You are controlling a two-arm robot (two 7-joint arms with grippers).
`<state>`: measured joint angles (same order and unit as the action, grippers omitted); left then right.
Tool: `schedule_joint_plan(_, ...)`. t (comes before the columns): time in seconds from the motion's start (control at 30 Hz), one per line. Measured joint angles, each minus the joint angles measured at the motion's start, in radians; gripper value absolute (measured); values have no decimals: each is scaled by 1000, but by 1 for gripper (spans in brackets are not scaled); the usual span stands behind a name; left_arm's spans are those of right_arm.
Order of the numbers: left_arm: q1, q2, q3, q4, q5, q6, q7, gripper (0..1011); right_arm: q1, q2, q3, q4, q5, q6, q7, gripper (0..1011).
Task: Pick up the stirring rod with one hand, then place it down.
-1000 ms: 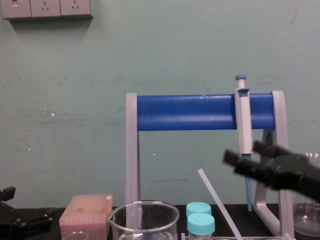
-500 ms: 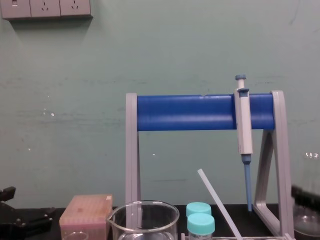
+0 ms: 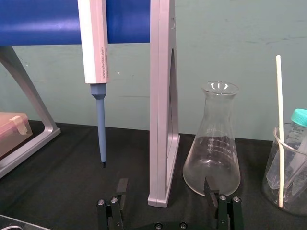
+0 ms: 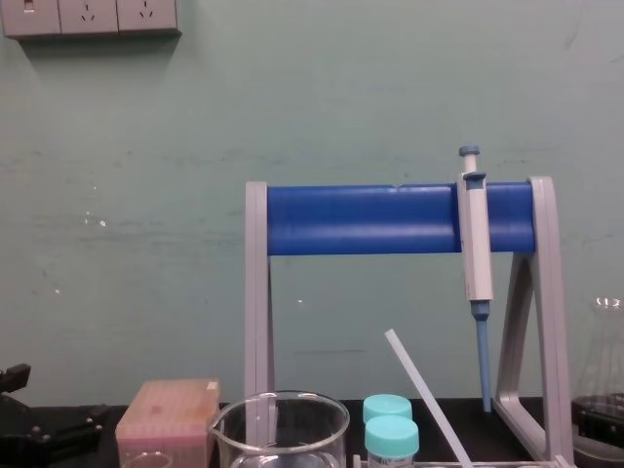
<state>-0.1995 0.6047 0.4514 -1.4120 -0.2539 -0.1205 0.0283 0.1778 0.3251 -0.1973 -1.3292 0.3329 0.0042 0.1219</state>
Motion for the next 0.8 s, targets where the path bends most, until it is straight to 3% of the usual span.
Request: schedule_joint_plan(0.8, 0, 0, 0, 0, 0, 0, 0, 1000, 2, 1, 0, -2, 2, -13, 2, 1000)
